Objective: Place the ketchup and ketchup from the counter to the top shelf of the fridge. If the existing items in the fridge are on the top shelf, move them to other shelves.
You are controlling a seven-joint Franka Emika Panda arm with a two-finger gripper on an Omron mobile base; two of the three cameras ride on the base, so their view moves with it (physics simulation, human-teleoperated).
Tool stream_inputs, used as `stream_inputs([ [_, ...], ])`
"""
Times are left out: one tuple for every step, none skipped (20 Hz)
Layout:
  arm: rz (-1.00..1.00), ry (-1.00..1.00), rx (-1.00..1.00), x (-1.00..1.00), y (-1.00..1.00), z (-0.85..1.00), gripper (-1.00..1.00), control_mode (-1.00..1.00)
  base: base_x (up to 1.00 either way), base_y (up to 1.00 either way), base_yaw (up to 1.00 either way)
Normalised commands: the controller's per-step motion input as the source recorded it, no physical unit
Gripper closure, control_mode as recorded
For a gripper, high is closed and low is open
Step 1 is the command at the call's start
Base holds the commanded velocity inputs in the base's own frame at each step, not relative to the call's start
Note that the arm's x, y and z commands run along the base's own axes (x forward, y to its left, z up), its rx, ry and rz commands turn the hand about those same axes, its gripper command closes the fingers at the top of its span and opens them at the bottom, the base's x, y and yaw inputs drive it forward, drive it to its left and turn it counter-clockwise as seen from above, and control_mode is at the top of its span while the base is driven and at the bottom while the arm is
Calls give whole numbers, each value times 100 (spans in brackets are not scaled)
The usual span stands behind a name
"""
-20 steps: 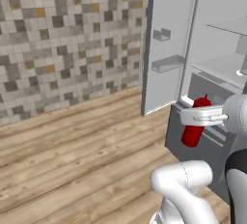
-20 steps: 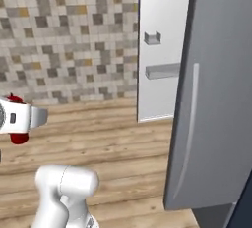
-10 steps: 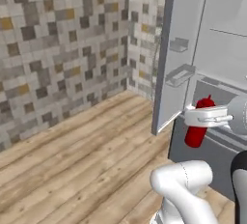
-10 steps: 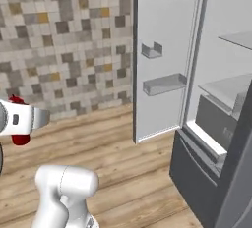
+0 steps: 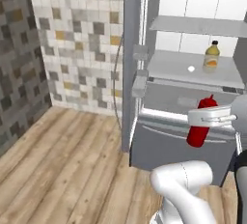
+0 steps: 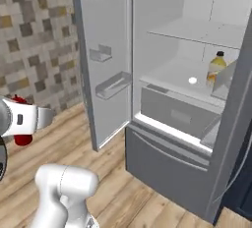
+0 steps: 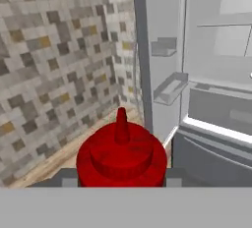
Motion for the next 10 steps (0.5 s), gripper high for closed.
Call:
stream_inputs([
  [0,0,0,0,0,0,100,100,31,44,-83],
  [0,0,0,0,0,0,100,100,29,41,-83],
  [0,0,0,0,0,0,100,100,28,41,-84],
  [0,0,0,0,0,0,100,100,28,39,-84],
  [0,0,0,0,0,0,100,100,29,40,-84],
  [0,0,0,0,0,0,100,100,31,41,-84],
  [0,0,0,0,0,0,100,100,34,44,-83],
  [0,0,0,0,0,0,100,100,44,46,-81],
  [0,0,0,0,0,0,100,100,57,50,-77],
  [0,0,0,0,0,0,100,100,86,59,-65],
])
